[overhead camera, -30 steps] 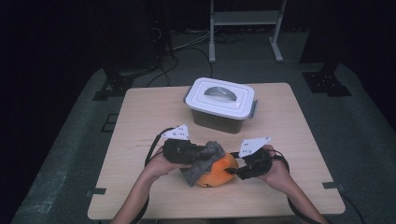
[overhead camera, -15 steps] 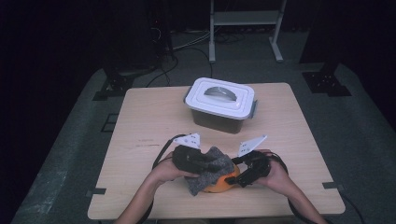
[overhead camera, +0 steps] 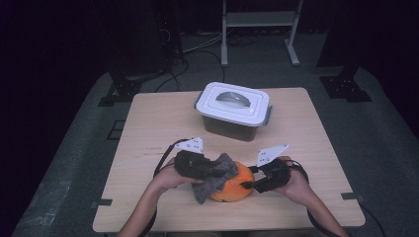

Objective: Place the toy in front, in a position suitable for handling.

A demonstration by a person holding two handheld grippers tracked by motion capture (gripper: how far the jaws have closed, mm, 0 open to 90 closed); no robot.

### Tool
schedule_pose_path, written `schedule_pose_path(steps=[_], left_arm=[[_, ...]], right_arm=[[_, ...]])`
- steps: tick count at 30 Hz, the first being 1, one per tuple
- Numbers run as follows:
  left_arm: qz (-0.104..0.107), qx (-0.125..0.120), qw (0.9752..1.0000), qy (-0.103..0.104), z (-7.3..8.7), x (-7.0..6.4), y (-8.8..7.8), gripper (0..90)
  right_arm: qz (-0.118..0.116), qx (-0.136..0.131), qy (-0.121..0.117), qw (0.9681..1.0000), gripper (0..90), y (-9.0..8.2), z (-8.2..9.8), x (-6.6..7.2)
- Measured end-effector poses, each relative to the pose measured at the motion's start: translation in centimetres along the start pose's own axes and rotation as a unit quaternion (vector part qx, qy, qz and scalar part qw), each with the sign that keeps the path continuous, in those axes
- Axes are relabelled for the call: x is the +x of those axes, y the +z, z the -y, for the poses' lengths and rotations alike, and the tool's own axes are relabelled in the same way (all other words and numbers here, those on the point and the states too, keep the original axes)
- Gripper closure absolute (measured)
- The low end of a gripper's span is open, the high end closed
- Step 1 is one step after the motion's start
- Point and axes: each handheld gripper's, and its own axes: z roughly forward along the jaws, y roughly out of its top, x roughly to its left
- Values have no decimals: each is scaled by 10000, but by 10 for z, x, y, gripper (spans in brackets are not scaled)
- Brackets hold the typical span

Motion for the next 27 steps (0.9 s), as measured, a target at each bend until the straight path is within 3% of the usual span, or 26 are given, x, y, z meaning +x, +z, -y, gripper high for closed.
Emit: schedule_pose_path(steps=[4,6,14,18,20,24,27], left_arm=[[81,26,9999,-84,4,1,1,686],[111,44,9999,-62,3,0,4,686],[168,81,9998,44,1,-4,8,686],[227,84,9997,60,0,-7,12,685],[229,93,9997,82,-2,-9,14,685],[122,-26,9998,147,-5,-9,10,693],[97,-218,9997,107,-6,-9,6,701]], right_arm=[[-241,-81,244,9994,339,-1,6,-7],[-261,5,214,9994,269,-1,4,-5],[-230,60,123,9996,219,-1,-3,-2],[-299,70,196,9993,176,6,-4,-2],[-264,114,193,9994,192,8,-3,-1],[-50,23,124,9999,422,1,-3,3],[191,-177,86,9996,458,-2,-4,5]])
